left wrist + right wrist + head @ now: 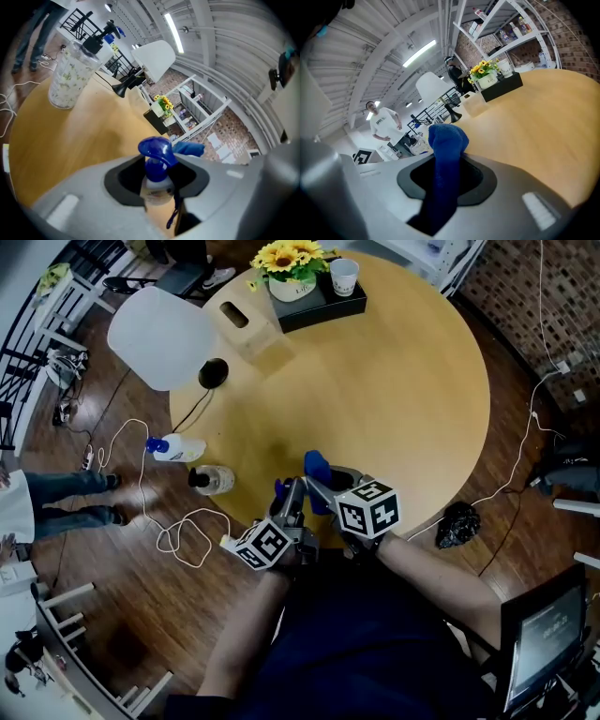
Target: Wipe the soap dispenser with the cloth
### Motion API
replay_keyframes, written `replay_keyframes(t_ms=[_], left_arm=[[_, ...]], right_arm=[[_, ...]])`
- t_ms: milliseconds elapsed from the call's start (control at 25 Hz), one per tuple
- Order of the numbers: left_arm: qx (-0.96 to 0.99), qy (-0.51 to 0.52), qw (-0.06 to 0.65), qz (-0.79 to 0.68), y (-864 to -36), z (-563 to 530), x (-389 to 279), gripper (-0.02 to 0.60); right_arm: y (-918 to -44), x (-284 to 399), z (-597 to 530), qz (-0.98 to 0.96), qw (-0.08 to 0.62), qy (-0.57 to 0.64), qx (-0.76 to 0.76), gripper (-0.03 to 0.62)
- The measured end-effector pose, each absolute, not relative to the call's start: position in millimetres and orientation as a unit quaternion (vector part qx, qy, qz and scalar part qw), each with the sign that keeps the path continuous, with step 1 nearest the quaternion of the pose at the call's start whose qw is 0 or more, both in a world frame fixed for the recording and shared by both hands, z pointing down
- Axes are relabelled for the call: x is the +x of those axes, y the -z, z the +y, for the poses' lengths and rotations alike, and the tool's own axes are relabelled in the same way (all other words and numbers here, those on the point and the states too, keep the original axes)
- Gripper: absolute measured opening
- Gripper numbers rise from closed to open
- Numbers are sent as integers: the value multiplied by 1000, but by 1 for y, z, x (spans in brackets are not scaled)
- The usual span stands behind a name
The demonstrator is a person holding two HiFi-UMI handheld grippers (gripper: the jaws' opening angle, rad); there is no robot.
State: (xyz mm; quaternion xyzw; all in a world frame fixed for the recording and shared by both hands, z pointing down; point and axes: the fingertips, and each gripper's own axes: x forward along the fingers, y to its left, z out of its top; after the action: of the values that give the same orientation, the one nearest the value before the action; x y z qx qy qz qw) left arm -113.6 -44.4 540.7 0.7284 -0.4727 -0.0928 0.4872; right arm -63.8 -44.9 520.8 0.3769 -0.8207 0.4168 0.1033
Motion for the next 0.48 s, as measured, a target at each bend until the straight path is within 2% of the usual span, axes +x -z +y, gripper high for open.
replay_keyframes(t_ms=[320, 480], left_arm=[[765, 78, 454, -450, -530, -44, -105, 144], [799, 50, 420, -427, -520, -43, -92, 144]], right_arm=[[-583, 17, -16, -741, 133, -508, 417, 104], [-589, 33, -14, -715, 107, -548, 420, 104]])
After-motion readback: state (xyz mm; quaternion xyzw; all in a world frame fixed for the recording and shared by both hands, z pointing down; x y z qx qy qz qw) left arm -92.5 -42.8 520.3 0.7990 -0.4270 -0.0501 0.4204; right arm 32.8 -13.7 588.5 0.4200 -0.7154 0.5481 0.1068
